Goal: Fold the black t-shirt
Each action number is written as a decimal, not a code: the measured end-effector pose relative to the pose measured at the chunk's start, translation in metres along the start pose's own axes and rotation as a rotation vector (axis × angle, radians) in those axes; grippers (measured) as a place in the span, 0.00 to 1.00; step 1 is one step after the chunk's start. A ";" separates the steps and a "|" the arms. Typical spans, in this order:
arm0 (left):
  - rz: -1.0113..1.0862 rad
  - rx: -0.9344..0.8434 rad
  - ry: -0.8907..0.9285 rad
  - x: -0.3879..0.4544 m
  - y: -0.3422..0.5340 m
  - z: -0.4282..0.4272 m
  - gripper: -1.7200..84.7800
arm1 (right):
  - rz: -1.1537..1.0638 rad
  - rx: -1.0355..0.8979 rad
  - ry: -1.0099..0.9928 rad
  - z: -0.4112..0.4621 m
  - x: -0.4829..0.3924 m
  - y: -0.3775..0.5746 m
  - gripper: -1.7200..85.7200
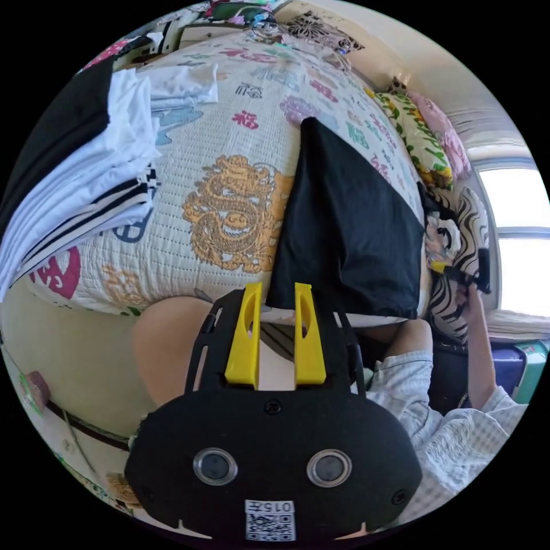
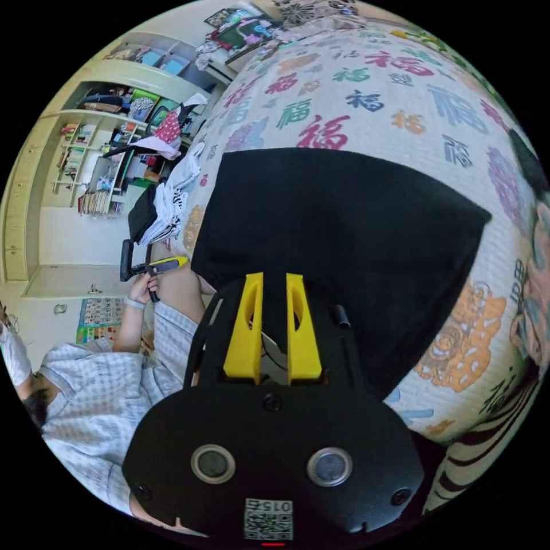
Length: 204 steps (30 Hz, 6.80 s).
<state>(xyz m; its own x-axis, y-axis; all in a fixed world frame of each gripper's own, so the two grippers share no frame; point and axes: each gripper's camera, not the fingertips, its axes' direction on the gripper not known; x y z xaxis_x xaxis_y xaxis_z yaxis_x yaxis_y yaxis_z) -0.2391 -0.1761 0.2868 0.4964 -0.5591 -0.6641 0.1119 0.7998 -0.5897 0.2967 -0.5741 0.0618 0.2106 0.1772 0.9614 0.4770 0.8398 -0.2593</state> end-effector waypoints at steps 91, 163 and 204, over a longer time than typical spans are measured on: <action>1.129 -0.298 0.214 0.490 0.050 0.319 0.11 | 0.102 0.305 -0.276 -0.263 0.210 0.028 0.13; 0.471 0.221 0.273 0.168 -0.216 0.132 0.12 | 0.078 0.509 -0.159 -0.327 0.176 0.271 0.14; 0.563 -0.085 0.529 0.188 -0.406 0.226 0.14 | 0.050 0.331 -0.294 -0.259 0.256 0.125 0.13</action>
<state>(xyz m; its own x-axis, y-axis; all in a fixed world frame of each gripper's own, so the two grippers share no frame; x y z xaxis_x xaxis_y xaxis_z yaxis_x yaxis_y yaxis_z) 0.0029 -0.5567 0.5053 -0.0206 -0.1207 -0.9925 -0.1119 0.9867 -0.1177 0.6316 -0.5563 0.2518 -0.0476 0.3197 0.9463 0.1634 0.9371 -0.3083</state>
